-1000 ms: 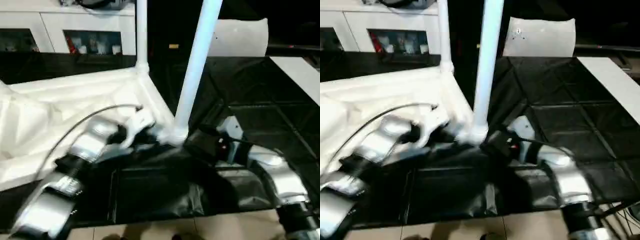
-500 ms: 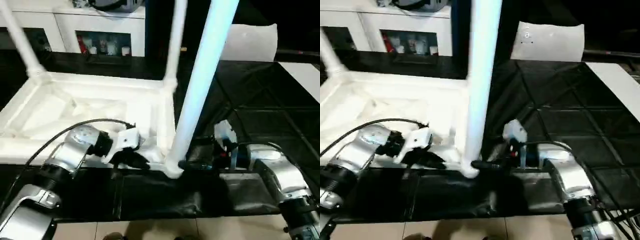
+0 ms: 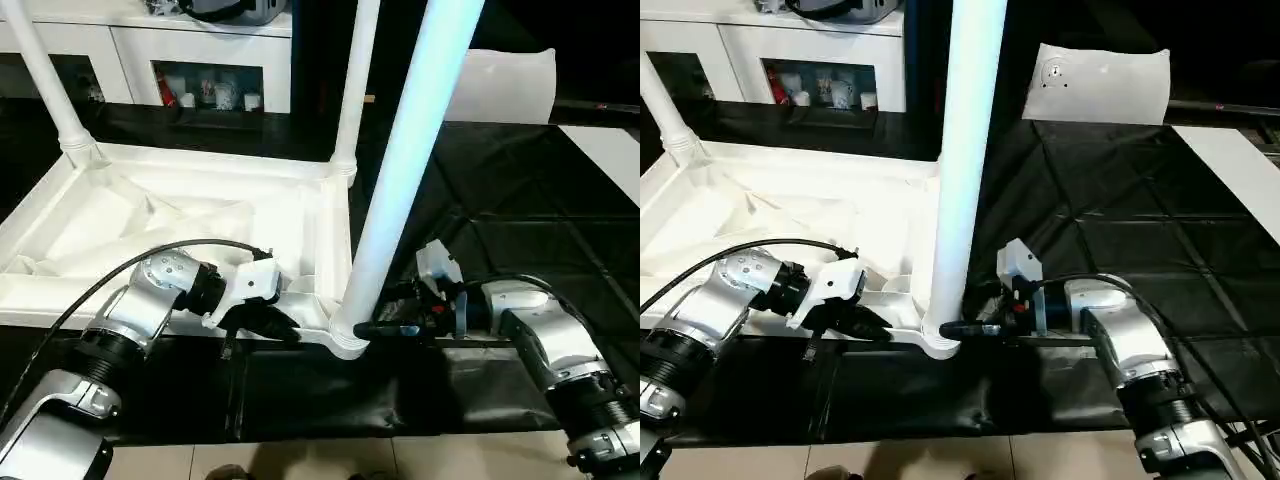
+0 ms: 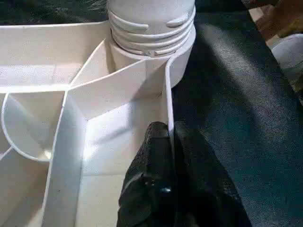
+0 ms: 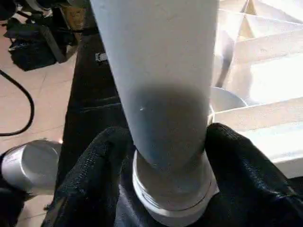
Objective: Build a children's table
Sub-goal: Rotate leg to tighten
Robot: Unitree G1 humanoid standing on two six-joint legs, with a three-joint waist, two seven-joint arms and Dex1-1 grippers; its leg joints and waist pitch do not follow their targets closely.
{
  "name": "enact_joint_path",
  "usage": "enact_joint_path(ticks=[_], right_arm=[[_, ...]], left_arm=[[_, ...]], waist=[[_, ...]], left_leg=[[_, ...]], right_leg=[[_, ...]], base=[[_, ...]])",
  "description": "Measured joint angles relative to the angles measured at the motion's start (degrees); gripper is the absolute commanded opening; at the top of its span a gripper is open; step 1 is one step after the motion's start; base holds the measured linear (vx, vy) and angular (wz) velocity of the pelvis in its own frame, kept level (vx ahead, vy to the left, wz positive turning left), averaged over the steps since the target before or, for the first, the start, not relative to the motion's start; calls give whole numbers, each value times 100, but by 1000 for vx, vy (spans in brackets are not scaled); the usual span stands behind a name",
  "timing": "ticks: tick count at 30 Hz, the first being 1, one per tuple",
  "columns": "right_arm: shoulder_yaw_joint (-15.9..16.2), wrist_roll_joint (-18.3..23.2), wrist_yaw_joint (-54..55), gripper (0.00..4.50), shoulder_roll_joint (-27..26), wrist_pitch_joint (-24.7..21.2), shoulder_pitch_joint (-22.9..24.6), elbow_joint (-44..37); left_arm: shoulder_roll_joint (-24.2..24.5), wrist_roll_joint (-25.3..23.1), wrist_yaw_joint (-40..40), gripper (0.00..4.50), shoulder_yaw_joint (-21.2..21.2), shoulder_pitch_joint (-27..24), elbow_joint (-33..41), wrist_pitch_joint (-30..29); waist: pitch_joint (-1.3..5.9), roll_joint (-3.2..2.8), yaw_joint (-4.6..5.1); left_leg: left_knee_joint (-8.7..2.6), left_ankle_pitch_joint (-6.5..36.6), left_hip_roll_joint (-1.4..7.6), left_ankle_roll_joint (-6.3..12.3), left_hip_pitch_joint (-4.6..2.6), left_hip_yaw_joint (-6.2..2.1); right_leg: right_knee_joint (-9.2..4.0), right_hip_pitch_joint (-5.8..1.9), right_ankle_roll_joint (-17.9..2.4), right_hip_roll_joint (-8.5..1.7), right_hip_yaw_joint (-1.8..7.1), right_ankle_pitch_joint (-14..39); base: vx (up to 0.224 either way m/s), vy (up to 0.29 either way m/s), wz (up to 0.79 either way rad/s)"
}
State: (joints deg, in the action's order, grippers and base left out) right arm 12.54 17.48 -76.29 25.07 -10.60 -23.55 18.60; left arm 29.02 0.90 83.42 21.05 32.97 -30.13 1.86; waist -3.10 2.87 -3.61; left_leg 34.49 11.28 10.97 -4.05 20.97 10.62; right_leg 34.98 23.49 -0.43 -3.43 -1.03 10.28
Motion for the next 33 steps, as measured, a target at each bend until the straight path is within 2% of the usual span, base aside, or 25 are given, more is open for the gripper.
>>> enact_joint_path(ticks=[7, 13, 17, 19, 21, 29, 30, 33], right_arm=[[32, -12, -14, 199, -10, 15, -74, 73], [21, -9, -15, 192, -5, 7, -33, 38], [-55, 12, 74, 192, 9, -29, 165, -124], [-169, -1, 394, 192, -40, -124, 296, -234], [-276, -85, 809, 192, -194, -152, 351, -234], [-870, -458, 3094, 191, -1077, -317, 360, -24], [-1026, -531, 3624, 191, -1375, -353, 291, 81], [-1189, -706, 4674, 191, -1796, -470, 13, 302]], left_arm=[[4, 0, 12, 0, 1, -8, 0, 21], [-11, -3, 12, 0, 0, -8, 0, 8], [-124, -16, -115, 0, -6, 19, -7, -161], [-265, -80, -316, 0, -32, 85, -89, -326], [-394, -109, -631, 0, -119, 122, -222, -499], [-1238, -301, -2291, 0, -440, 364, -509, -1550], [-1430, -344, -2671, 0, -493, 448, -605, -1696], [-1802, -432, -3436, 0, -583, 589, -736, -1943]], waist=[[0, 0, -4], [0, -1, -11], [2, -5, -75], [3, -6, -131], [3, -9, -125], [9, -35, 165], [11, -41, 200], [13, -51, 295]], left_leg=[[0, 0, 0, 0, -1, 0], [0, 0, 0, 0, -3, 0], [0, 0, -2, 0, -9, 0], [0, 0, -4, 0, -34, 1], [-1, 1, -7, -1, -74, 5], [-4, -1, -32, -2, -78, 3], [-2, -1, -32, -1, -73, 3], [-3, -2, -40, -1, -57, -3]], right_leg=[[2, 0, 0, 0, 0, 0], [2, -3, 0, 0, 0, 0], [-1, -12, 0, -1, 0, 1], [-1, -33, 0, -4, 1, 1], [1, -60, 14, -5, 6, 9], [-15, -50, 45, -20, 14, 27], [-15, -41, 45, -20, 13, 27], [-19, -26, 45, -25, 12, 27]], base=[[0, 0, 0], [0, 0, 0], [0, 0, 0], [0, 0, 0], [0, 0, 0], [-15, 1, -1], [0, 0, 0], [0, 0, 0]])
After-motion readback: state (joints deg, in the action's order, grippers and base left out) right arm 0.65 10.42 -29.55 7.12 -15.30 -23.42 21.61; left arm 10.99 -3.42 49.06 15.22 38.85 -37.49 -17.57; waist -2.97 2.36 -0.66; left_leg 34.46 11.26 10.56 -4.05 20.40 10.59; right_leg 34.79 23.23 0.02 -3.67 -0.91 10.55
